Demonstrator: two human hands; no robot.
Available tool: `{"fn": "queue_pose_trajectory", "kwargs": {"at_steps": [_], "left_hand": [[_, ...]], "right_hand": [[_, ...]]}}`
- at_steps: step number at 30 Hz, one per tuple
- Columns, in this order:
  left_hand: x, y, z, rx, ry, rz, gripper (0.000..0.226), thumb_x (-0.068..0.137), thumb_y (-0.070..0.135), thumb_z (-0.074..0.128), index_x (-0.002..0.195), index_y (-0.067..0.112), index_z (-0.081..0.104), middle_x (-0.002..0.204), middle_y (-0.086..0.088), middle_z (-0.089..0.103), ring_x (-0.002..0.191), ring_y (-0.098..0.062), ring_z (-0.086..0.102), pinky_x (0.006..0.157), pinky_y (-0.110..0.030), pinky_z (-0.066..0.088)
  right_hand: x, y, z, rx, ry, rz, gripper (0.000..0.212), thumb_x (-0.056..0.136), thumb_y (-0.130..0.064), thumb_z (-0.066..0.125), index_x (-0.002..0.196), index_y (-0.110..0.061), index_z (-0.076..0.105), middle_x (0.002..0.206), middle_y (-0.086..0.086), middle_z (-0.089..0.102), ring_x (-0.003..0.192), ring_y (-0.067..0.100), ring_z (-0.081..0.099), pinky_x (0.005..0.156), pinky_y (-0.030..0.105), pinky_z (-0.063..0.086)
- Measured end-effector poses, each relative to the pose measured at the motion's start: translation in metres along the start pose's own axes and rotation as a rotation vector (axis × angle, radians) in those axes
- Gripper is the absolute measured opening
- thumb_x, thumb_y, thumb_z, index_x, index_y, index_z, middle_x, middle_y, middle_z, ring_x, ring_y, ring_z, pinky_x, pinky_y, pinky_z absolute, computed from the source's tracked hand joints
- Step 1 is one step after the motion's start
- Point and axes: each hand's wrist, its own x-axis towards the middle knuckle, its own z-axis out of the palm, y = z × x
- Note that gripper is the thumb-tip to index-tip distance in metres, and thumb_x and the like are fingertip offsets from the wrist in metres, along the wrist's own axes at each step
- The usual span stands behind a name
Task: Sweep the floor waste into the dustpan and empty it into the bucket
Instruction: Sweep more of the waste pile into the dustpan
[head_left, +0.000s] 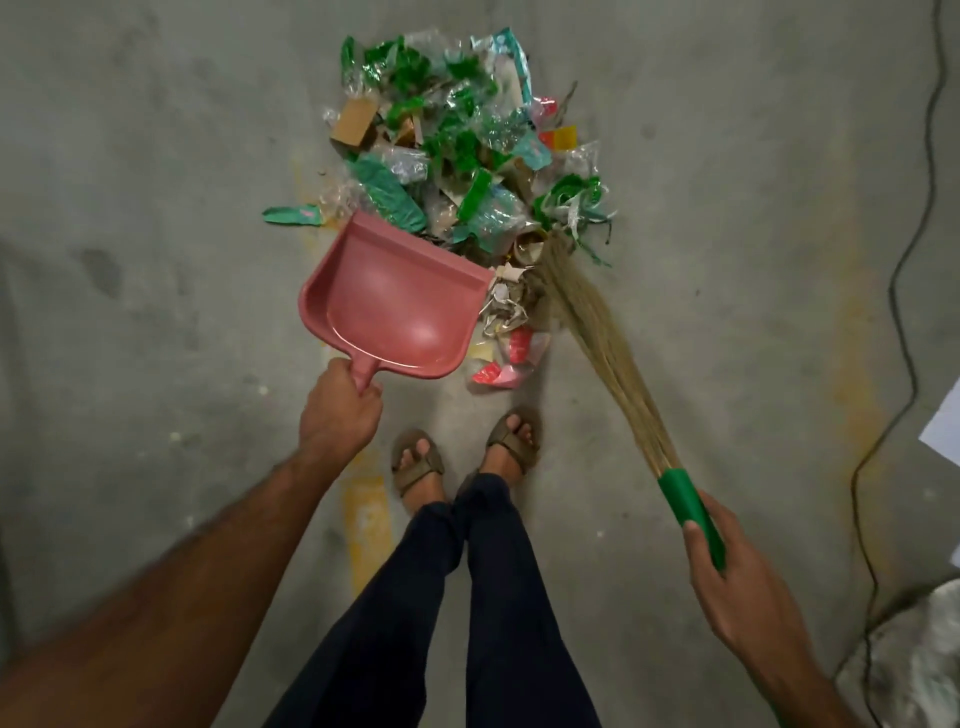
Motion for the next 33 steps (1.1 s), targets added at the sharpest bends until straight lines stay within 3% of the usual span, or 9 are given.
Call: {"fn": "queue_pose_trajectory", "kwargs": {"at_steps": [4,9,11,14,16,18,25,30,33], "left_hand": [[-0.012,-0.013,-0.007,-0.019,0.007,-0.012,0.021,0.089,0.025,0.059,0.103,0.010,0.054,0.097,-0.012,0.063,0.091,-0.035,0.063,0.079,-0.044,0.051],[-0.023,-0.028,-0.006,-0.076,0.039,-0.014,0.015,0.091,0.021,0.058,0.099,0.010,0.052,0.089,-0.007,0.060,0.082,-0.031,0.060,0.072,-0.040,0.047],[-0.028,-0.033,-0.002,-0.091,0.054,-0.017,0.015,0.091,0.021,0.058,0.101,0.011,0.051,0.089,-0.006,0.060,0.080,-0.028,0.058,0.071,-0.039,0.045],[-0.035,-0.039,0.011,-0.116,0.063,-0.050,0.017,0.090,0.024,0.058,0.102,0.012,0.053,0.087,-0.005,0.060,0.079,-0.028,0.060,0.073,-0.044,0.051],[-0.039,-0.039,0.024,-0.142,0.076,-0.083,0.018,0.091,0.024,0.059,0.103,0.013,0.053,0.088,-0.005,0.061,0.081,-0.029,0.061,0.076,-0.045,0.052],[-0.043,-0.035,0.037,-0.151,0.099,-0.112,0.019,0.092,0.024,0.060,0.105,0.012,0.053,0.091,-0.007,0.062,0.083,-0.030,0.061,0.077,-0.044,0.051],[-0.063,0.002,0.108,-0.167,0.146,-0.202,0.015,0.092,0.016,0.062,0.103,0.010,0.052,0.092,-0.012,0.060,0.087,-0.035,0.060,0.074,-0.039,0.045],[-0.077,0.049,0.145,-0.205,0.119,-0.262,0.018,0.089,0.020,0.065,0.099,0.009,0.055,0.093,-0.013,0.064,0.087,-0.034,0.061,0.077,-0.042,0.049],[-0.075,0.070,0.153,-0.201,0.118,-0.295,0.024,0.086,0.024,0.066,0.103,0.009,0.057,0.095,-0.013,0.066,0.090,-0.036,0.064,0.079,-0.046,0.053]], "right_hand": [[-0.049,0.013,-0.028,0.038,0.097,-0.015,0.050,0.093,-0.058,0.044,0.141,-0.044,0.044,0.118,0.006,0.070,0.102,0.033,0.069,0.079,0.039,0.053],[-0.065,0.033,-0.042,-0.069,0.163,-0.135,0.046,0.086,-0.045,0.064,0.131,-0.037,0.060,0.108,0.001,0.075,0.093,0.026,0.074,0.071,0.028,0.050],[-0.044,0.045,-0.040,-0.135,0.085,-0.162,0.049,0.087,-0.056,0.058,0.133,-0.041,0.059,0.109,-0.001,0.075,0.093,0.023,0.073,0.071,0.029,0.052],[0.015,0.058,-0.038,-0.401,-0.053,-0.290,0.066,0.085,-0.080,0.027,0.139,-0.049,0.047,0.104,-0.007,0.069,0.086,0.015,0.069,0.072,0.030,0.056],[0.055,0.051,-0.041,-0.638,-0.140,-0.297,0.059,0.091,-0.074,0.028,0.145,-0.050,0.035,0.100,-0.010,0.060,0.085,0.014,0.065,0.073,0.031,0.056],[0.096,0.046,-0.047,-0.724,-0.135,-0.309,0.053,0.098,-0.063,0.032,0.148,-0.045,0.031,0.102,-0.006,0.058,0.087,0.017,0.066,0.073,0.033,0.057],[0.223,0.049,-0.104,-0.448,0.059,-0.302,0.054,0.095,-0.062,0.035,0.139,-0.033,0.044,0.101,0.013,0.070,0.083,0.034,0.068,0.071,0.044,0.059],[0.244,0.053,-0.162,-0.411,0.029,-0.383,0.049,0.097,-0.059,0.043,0.139,-0.034,0.048,0.087,0.004,0.060,0.070,0.026,0.061,0.064,0.035,0.053],[0.235,0.075,-0.188,-0.382,-0.029,-0.409,0.060,0.090,-0.074,0.035,0.134,-0.037,0.054,0.089,0.003,0.066,0.067,0.018,0.062,0.064,0.037,0.057]]}}
